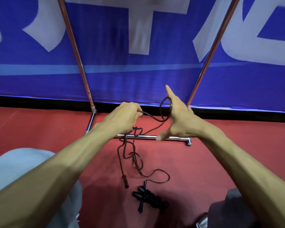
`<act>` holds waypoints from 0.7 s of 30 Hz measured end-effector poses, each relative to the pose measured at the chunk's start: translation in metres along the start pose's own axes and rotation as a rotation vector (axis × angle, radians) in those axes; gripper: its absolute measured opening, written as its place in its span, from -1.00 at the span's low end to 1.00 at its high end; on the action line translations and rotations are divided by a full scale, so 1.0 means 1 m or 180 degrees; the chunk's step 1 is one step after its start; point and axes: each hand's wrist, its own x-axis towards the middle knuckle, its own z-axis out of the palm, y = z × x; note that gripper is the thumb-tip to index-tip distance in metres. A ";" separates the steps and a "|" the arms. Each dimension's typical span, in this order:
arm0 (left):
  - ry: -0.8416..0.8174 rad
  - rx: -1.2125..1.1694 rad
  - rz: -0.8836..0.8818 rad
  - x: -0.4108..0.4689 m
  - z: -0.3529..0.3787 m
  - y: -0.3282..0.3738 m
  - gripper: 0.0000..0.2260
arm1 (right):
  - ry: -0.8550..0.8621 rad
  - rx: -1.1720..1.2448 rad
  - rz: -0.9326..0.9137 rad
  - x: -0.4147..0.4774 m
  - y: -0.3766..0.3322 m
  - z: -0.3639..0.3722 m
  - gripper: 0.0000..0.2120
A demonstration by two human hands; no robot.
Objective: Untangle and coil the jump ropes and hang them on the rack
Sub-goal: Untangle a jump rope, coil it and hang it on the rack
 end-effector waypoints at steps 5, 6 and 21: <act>0.0004 0.0087 -0.0234 0.001 -0.002 0.000 -0.81 | 0.0296 0.0249 0.0649 0.005 0.007 -0.001 0.43; 0.0005 -0.0019 -0.0131 0.002 -0.001 0.001 -0.82 | 0.0553 0.0037 0.0437 0.003 0.004 0.000 0.34; -0.0642 -0.0012 0.0193 0.001 0.007 -0.005 -0.85 | 0.1381 0.2009 0.0266 0.005 -0.007 -0.011 -0.71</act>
